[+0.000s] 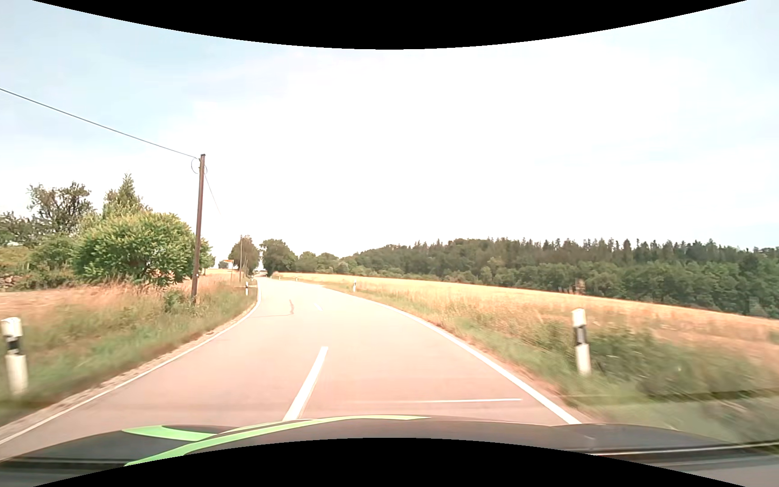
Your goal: Follow the waypoints while adhering to traffic rules and regulations
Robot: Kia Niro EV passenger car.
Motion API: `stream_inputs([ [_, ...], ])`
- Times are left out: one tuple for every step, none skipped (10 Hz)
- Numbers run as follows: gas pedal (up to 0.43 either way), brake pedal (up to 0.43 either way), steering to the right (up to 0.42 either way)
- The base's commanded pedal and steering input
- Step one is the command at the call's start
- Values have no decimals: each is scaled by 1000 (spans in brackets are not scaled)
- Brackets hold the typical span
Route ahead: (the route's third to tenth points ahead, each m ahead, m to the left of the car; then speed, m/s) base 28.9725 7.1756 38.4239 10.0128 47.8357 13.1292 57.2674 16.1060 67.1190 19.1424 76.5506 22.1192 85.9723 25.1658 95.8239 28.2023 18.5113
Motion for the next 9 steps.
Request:
stream_inputs([
  [118,0,-61],
  [138,0,-61],
  [157,0,-62],
  [169,0,-63],
  [189,0,-64],
  [209,0,-64],
  [240,0,-63],
  [260,0,-62],
  [268,0,-60],
])
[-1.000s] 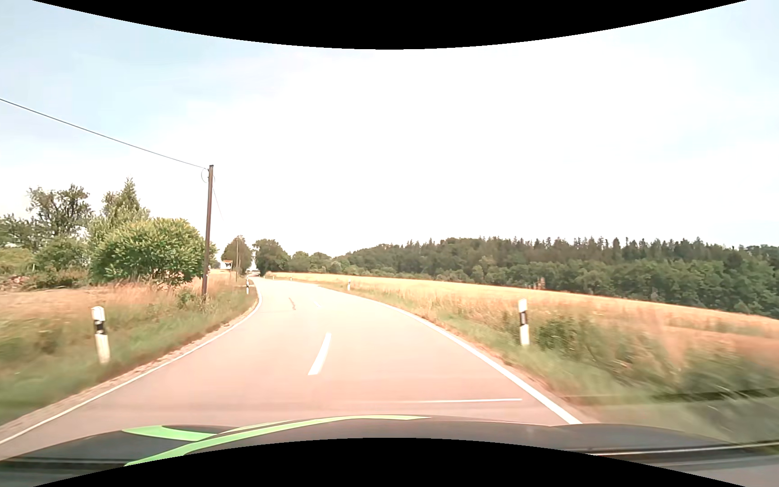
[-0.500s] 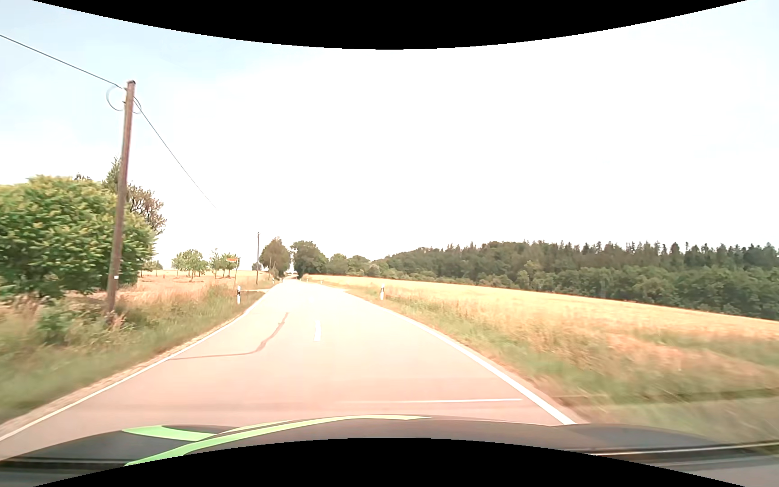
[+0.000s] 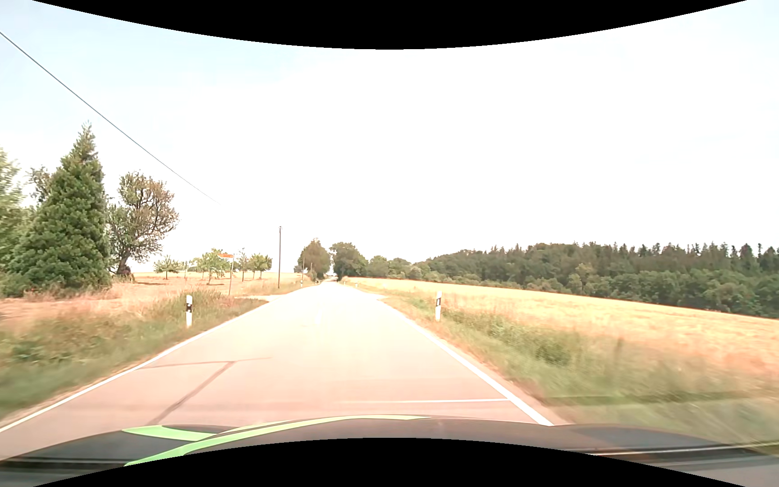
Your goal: Follow the waypoints while adhering to traffic rules and regulations
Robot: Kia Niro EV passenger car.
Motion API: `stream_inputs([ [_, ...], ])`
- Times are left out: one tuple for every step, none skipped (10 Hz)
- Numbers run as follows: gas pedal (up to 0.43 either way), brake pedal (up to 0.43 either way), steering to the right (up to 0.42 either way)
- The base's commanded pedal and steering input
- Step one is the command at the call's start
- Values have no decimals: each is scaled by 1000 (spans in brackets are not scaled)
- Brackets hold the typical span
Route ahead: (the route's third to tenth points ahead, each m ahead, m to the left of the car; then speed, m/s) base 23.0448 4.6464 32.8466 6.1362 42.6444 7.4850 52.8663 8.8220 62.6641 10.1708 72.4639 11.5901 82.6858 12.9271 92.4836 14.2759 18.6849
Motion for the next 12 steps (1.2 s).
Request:
stream_inputs([
  [299,0,-57],
  [311,0,-54],
  [331,0,-50],
  [350,0,-45],
  [358,0,-40],
  [378,0,-35],
  [390,0,-28],
  [390,0,-23],
  [398,0,-16],
  [398,0,-9],
  [398,0,-5],
  [398,0,-3],
])
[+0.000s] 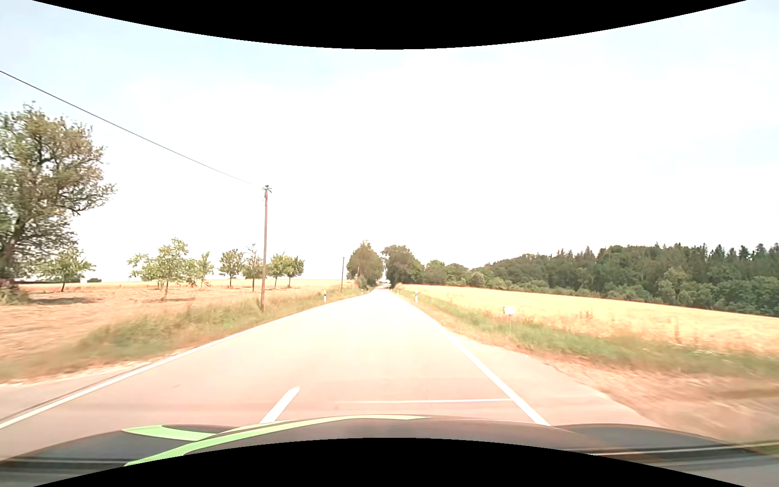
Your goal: Follow the waypoints while adhering to traffic rules and regulations
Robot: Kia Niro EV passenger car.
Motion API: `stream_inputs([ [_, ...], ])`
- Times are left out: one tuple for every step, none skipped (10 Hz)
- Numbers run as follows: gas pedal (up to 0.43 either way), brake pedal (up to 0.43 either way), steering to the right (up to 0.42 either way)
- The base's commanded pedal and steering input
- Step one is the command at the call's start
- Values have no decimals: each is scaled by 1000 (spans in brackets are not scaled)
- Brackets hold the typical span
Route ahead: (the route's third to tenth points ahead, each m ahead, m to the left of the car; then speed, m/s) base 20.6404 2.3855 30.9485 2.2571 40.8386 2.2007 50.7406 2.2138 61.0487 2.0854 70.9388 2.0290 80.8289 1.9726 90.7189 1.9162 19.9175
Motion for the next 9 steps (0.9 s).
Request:
stream_inputs([
  [409,0,-1],
  [421,0,1],
  [429,0,2],
  [429,0,2],
  [441,0,2],
  [441,0,2],
  [441,0,2],
  [441,0,2],
  [441,0,2],
])
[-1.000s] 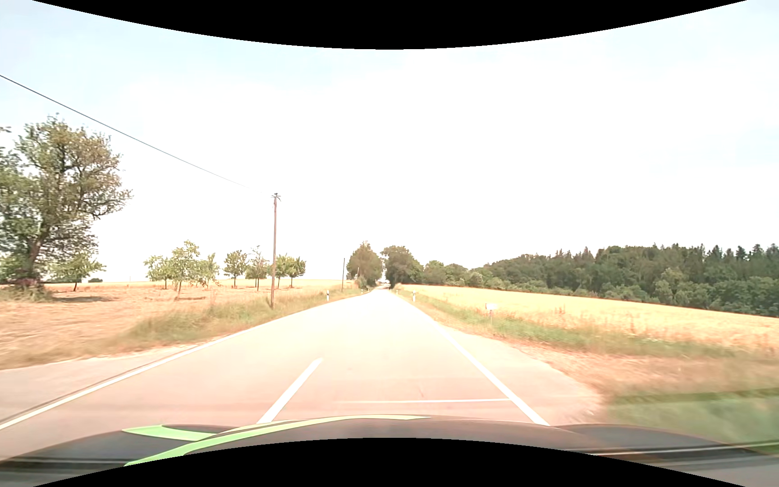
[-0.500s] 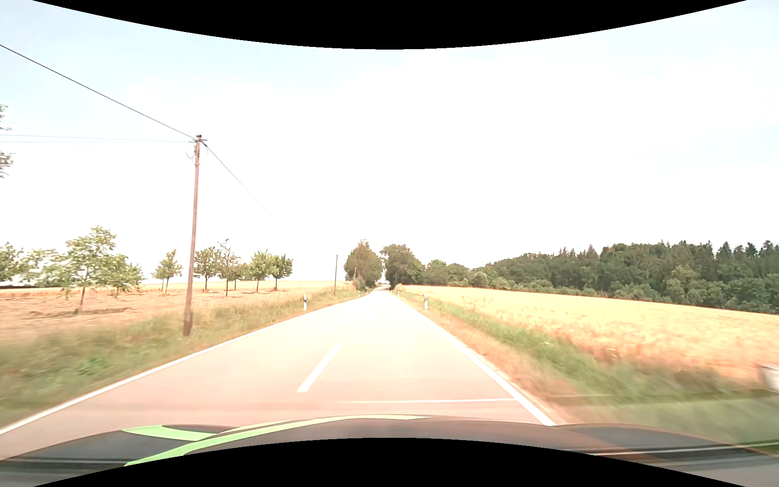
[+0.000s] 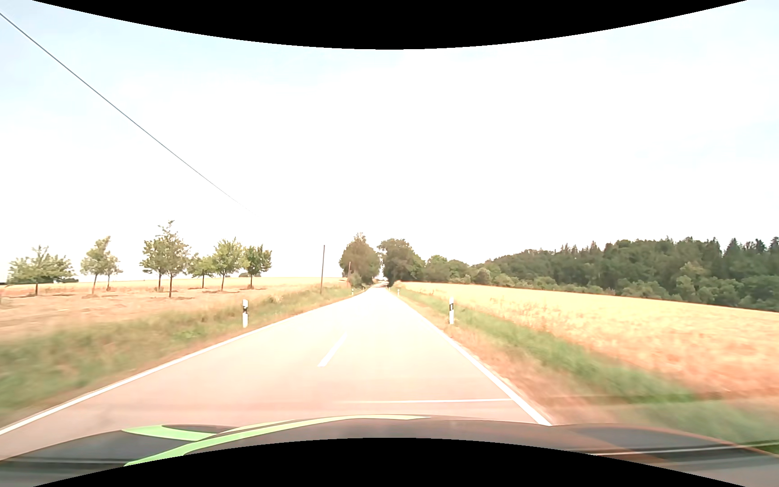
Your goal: Follow the waypoints while adhering to traffic rules and regulations
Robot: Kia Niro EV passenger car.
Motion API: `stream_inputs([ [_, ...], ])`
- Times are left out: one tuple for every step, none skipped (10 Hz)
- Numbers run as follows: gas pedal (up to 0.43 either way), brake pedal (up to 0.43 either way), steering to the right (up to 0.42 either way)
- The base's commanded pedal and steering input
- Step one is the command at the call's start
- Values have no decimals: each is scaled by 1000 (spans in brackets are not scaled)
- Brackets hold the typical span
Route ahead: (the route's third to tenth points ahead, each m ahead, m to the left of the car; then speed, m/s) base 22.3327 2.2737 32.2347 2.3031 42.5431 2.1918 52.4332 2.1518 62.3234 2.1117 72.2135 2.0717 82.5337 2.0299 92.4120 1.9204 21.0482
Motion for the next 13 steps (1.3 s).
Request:
stream_inputs([
  [441,0,2],
  [441,0,1],
  [441,0,1],
  [441,0,0],
  [441,0,-1],
  [449,0,-2],
  [449,0,-4],
  [449,0,-6],
  [449,0,-6],
  [449,0,-6],
  [449,0,-6],
  [449,0,-6],
  [449,0,-6],
])
